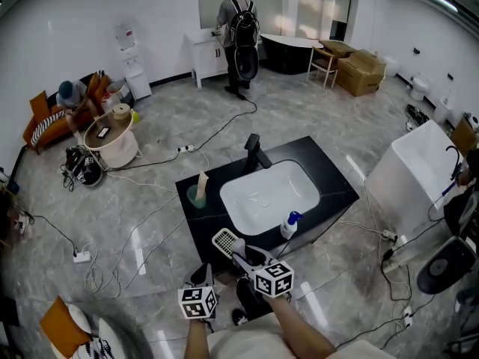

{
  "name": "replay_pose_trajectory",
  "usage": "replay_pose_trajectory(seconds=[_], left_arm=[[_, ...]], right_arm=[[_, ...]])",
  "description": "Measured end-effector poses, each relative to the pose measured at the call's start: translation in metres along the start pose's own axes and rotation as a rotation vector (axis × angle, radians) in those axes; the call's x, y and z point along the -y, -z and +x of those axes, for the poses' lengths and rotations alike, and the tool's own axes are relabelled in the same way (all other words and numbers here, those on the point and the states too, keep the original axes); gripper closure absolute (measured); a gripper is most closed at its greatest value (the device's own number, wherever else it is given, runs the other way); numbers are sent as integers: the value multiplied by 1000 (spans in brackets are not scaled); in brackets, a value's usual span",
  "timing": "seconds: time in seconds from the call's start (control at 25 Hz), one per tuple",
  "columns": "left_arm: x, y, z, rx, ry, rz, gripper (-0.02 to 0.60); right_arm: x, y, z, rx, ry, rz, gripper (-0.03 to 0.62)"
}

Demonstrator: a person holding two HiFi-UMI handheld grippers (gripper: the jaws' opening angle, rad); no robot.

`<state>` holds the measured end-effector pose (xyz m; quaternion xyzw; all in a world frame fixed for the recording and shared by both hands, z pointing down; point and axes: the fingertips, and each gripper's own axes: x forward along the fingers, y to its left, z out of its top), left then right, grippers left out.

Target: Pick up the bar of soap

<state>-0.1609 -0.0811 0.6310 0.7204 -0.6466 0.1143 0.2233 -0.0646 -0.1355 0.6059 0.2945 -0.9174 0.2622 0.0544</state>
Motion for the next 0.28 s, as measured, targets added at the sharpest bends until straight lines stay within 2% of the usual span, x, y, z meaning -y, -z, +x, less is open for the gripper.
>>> replay_pose_trajectory(seconds=[0.28], left_arm=[[5, 1, 4, 2, 15, 3, 575]], right_arm=[[4, -2, -2, 12, -9, 19, 416]])
